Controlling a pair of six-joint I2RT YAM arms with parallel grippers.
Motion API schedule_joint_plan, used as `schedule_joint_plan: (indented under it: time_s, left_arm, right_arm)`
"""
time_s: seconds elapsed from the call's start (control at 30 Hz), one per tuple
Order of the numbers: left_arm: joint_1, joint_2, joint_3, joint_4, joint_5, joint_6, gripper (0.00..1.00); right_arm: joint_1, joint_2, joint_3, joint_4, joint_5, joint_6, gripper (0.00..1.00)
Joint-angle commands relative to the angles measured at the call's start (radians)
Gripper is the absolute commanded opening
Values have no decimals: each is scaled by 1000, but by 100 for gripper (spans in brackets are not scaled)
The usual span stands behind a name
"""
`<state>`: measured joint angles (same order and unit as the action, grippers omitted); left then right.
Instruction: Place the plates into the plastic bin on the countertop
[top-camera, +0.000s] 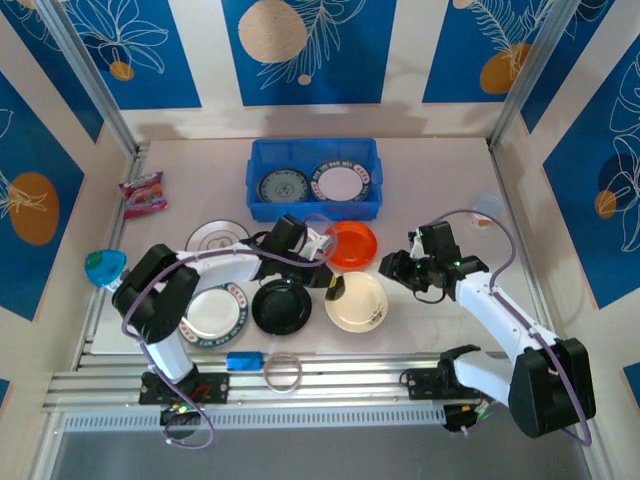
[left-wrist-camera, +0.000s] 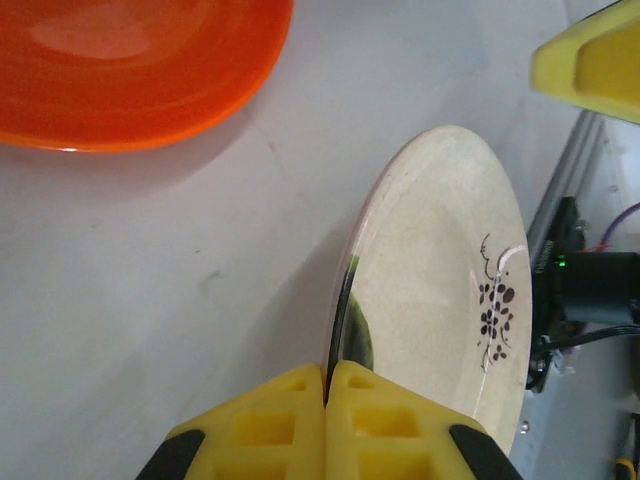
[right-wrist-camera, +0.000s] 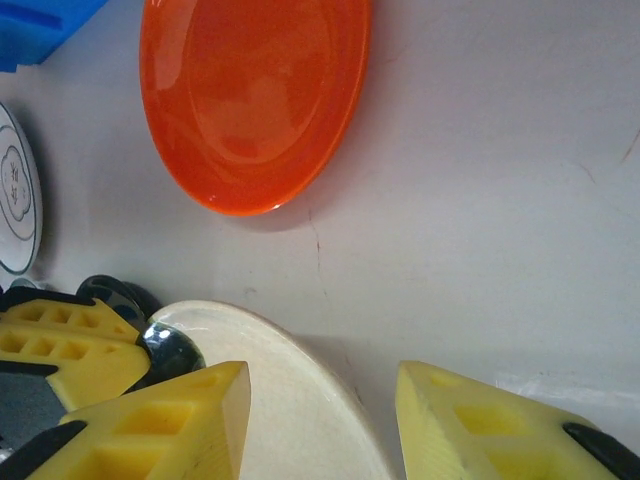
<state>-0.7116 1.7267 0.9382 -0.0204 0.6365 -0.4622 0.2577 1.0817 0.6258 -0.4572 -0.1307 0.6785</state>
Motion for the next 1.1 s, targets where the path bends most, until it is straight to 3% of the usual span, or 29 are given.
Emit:
schedule_joint_plan:
  time_s: [0.0,0.43,0.53,0.67,0.8,0.87,0.97,1.0,1.07]
  left_arm:
    - [20,-27,-32,142,96,-92,0]
    - [98,-59,-85,330,117,-226,0]
    - [104,-59,-85,343,114,-235,0]
    - [109,-61,-85,343,105,-237,0]
    - [120,-81,-87,302,66,-221,0]
    - [123,-110,-85,252,12,-195,41]
    - [124,-182,-60,105,-153,-93,93]
    - [124,-214,-59,71,-230,-70,100]
    - [126,-271,-58,20,-365,-40,100]
  right_arm:
    - [-6,-25,-15,-22,-64,-34,43]
    - [-1,-6,-5,-11,-143,-57,38]
    - [2,4,-5,8,-159,-50,26]
    - [3,14,4,19,-168,-39,0]
    - [4,19,34,6,-150,-39,0]
    - [2,29,67,-13,-131,-42,0]
    - [-5,46,133,-33,-101,-42,0]
    - [-7,56,163,-42,-88,-43,0]
    - [-13,80,228,-67,-55,-46,0]
